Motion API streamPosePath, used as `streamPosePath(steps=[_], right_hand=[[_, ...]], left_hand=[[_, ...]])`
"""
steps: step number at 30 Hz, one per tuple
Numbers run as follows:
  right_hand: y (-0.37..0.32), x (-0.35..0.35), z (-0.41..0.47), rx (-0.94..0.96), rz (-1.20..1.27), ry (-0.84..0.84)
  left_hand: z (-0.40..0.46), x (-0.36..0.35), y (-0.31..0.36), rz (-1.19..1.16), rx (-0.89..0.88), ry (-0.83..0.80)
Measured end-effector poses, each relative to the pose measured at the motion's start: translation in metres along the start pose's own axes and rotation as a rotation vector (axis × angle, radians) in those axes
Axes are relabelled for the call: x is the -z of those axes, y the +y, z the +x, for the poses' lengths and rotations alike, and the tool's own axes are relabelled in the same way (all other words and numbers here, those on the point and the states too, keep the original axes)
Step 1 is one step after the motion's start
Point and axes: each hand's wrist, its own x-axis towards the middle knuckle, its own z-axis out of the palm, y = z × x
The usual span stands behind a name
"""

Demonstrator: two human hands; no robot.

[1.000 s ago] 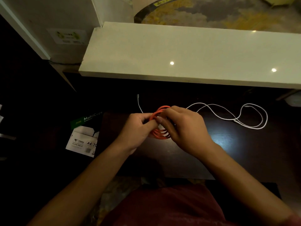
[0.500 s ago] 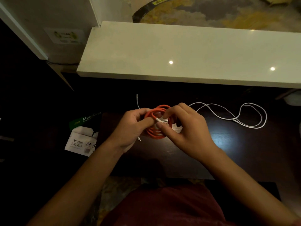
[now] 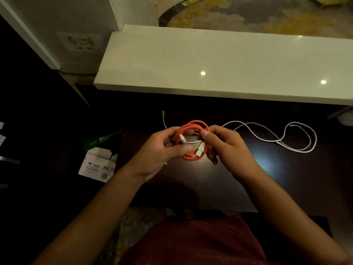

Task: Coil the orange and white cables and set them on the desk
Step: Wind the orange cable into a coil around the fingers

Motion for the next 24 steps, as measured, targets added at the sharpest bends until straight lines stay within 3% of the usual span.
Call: streamPosePath(steps=[5,13,19,24], right_hand=[[0.000,0.003,0.004,-0.005,0.039,0.017],[0.011,0.000,0.013,0.028,-0.018,-0.009],[0.033,-0.003,0.029,0.064,-0.079,-0.174],[0.072,-0.029,0.036,-0.019,-0.210,-0.357]], left_hand=[[-0.005,0.003,-0.004,-0.070,0.020,0.067],[-0.011,0.013,-0.014,0.056,-0.016,0.245],[-0.027,0.010,-0.038,0.069,0.013,0.431],[-0.054,0.015,-0.079,0.155,0.163,0.664]])
